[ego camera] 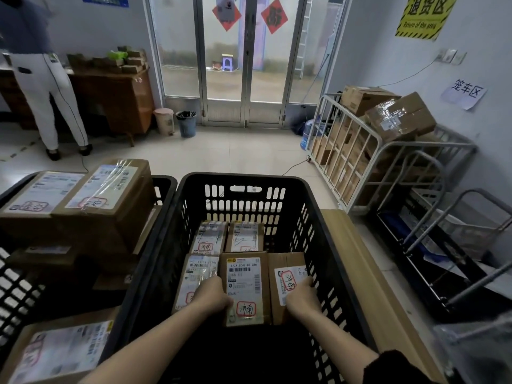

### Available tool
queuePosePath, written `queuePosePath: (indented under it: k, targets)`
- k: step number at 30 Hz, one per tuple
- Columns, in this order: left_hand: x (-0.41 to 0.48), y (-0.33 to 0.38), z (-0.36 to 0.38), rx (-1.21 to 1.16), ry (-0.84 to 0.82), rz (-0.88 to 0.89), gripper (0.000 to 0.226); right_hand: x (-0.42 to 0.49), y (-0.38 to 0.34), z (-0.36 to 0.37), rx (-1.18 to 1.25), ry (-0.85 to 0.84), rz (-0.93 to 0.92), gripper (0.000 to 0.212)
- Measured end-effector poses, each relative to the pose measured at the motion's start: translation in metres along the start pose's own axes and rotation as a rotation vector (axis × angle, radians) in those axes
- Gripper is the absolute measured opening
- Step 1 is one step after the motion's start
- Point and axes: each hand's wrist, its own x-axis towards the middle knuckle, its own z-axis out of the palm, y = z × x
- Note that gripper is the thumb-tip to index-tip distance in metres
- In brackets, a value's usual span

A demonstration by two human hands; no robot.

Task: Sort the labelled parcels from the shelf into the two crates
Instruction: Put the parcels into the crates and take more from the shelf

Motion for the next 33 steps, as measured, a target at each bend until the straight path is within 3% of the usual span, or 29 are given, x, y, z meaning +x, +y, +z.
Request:
queuePosePath:
  k: [6,13,16,20,22,27,30,33]
  targets:
    - [-0.001,0.0,0.003,0.097,0.032,-0.006,0.015,-0.005,0.0,0.004,-0.074,0.022,0.021,0.083]
    - [0.004,-0.005,-0.001,0.008,0.006,-0.013,0.027,-0.011,-0.003,0.006,-0.102,0.082,-0.072,0.088]
    - [0.006,-0.007,-0.004,-0.016,0.0,-0.008,0.026,-0.021,-0.006,0.003,-0.206,0.046,-0.151,0.088]
    - [0.001,-0.008,-0.002,0.044,-0.037,-0.02,0.01,-0.028,-0.003,-0.003,-0.395,-0.053,-0.144,0.09]
    - [-0.002,-0.008,0.002,0.089,-0.076,-0.024,0.016,-0.028,0.0,-0.003,-0.468,-0.098,-0.107,0.088]
    - [-0.005,-0.004,0.009,0.117,-0.061,-0.029,0.022,-0.015,0.001,0.004,-0.476,-0.137,-0.029,0.09]
    - [-0.007,-0.001,0.016,0.1,-0.1,-0.032,0.012,-0.011,0.004,0.008,-0.475,-0.175,-0.042,0.092]
    - [-0.01,-0.002,0.029,0.038,-0.144,-0.059,0.054,-0.009,0.008,0.011,-0.459,-0.193,-0.067,0.091]
